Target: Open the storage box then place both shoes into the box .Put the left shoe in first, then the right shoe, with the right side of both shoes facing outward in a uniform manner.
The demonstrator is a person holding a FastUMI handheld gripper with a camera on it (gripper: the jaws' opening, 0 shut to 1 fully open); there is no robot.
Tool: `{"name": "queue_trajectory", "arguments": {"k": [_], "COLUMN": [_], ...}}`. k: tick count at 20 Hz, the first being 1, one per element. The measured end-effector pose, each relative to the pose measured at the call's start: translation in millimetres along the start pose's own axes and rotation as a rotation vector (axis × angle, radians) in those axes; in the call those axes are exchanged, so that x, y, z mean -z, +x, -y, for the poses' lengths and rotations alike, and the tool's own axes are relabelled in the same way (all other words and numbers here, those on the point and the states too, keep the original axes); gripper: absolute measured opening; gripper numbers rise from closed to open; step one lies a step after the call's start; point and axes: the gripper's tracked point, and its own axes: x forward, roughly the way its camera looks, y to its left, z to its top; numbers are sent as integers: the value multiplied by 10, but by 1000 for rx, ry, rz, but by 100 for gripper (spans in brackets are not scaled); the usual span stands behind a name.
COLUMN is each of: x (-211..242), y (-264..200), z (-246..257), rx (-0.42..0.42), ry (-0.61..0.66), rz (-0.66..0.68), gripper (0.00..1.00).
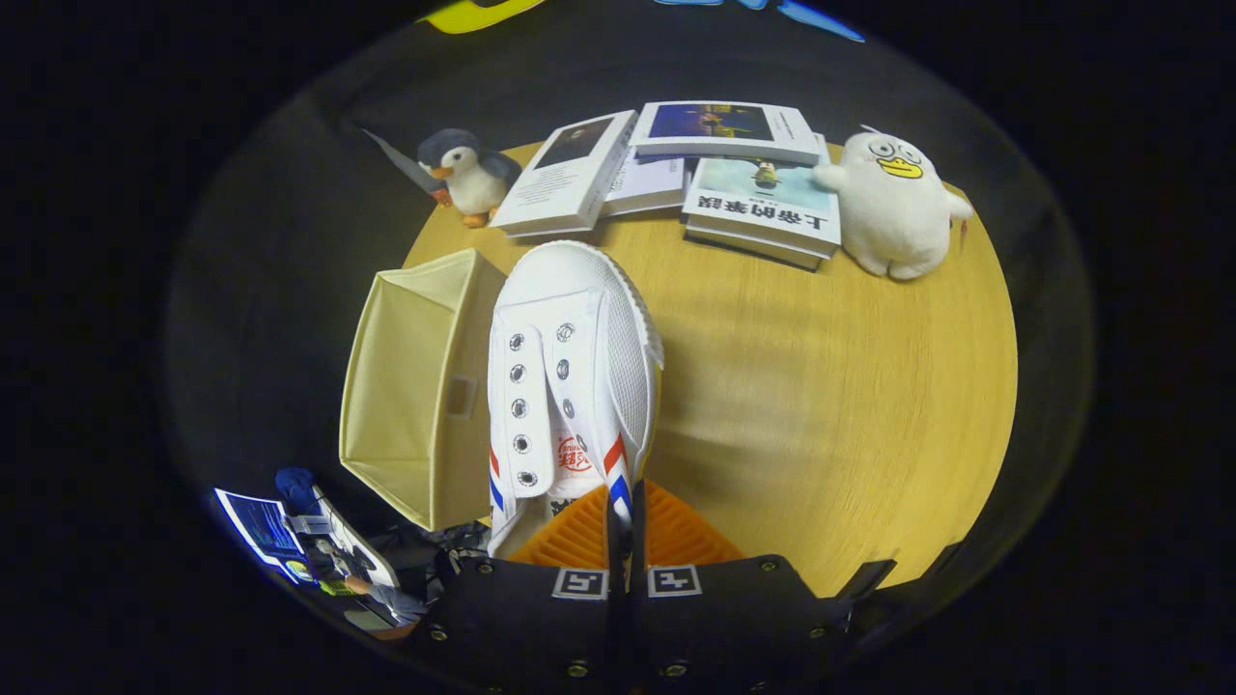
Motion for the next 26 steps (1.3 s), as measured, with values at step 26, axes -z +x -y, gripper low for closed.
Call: {"name": "queue_trajectory", "arguments": {"k": [26], "x": [-430], "y": [496], "z": [-1839], "rx": [-66], "ry": [-283], "rz": [-108], "gripper": [1]}}
